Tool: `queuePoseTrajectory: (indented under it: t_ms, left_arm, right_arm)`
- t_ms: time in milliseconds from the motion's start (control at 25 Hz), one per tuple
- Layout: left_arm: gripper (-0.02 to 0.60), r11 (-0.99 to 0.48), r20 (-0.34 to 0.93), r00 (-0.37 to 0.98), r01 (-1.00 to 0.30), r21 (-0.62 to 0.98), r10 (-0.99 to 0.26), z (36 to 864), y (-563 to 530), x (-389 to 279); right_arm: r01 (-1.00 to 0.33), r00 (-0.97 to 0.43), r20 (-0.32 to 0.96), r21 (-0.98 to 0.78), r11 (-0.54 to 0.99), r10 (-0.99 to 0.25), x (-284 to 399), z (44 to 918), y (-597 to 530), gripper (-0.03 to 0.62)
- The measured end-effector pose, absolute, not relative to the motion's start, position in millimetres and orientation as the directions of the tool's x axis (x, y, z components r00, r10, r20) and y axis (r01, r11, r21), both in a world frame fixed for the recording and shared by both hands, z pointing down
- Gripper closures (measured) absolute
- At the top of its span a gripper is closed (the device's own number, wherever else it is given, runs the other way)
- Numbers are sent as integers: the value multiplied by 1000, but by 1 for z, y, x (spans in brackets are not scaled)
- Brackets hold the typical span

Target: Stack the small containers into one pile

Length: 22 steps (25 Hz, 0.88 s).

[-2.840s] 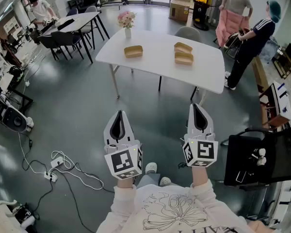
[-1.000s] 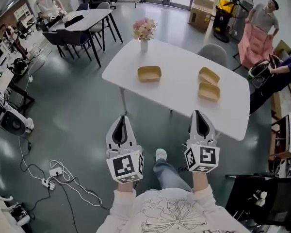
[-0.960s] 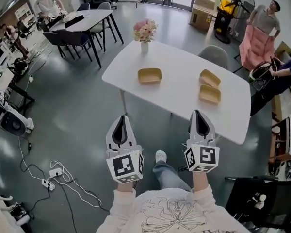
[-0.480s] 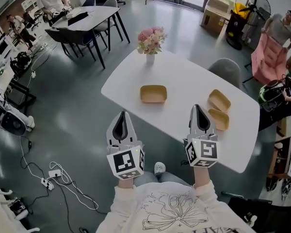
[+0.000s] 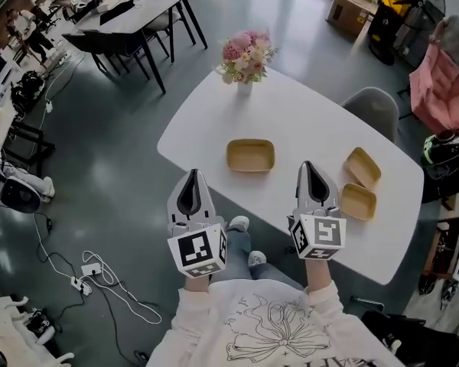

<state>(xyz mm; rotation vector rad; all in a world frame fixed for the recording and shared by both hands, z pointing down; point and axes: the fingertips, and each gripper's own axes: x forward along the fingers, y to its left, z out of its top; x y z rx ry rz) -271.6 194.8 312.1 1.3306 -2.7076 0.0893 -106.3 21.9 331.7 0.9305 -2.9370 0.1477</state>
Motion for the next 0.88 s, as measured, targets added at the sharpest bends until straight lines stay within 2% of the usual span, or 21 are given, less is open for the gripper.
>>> queuePoseTrajectory:
  t_ms: [80, 120, 320, 440, 880]
  left_arm:
    - [575, 597, 159, -589, -802, 4, -793, 322, 182, -289]
    - [574, 585, 173, -576, -811, 5, -799, 327, 175, -296]
    - [575, 531, 280, -506, -847, 15, -816, 366, 137, -322]
    - [574, 516, 315, -484, -856, 23, -816, 386, 121, -340]
    - [575, 459, 456, -387, -887, 54, -801, 456, 84, -371]
  right_arm:
    - [-575, -817, 112, -89, 813, -566, -122, 344, 15, 567]
    - [-575, -817, 128, -94, 813, -563, -129, 350, 11, 531]
    - [-596, -790, 247, -96, 797, -561, -155, 393, -13, 528]
    - [-604, -776, 309, -110, 789, -551, -172, 422, -26, 496]
    - [-667, -682, 541, -185, 722, -492, -198, 533, -47, 467]
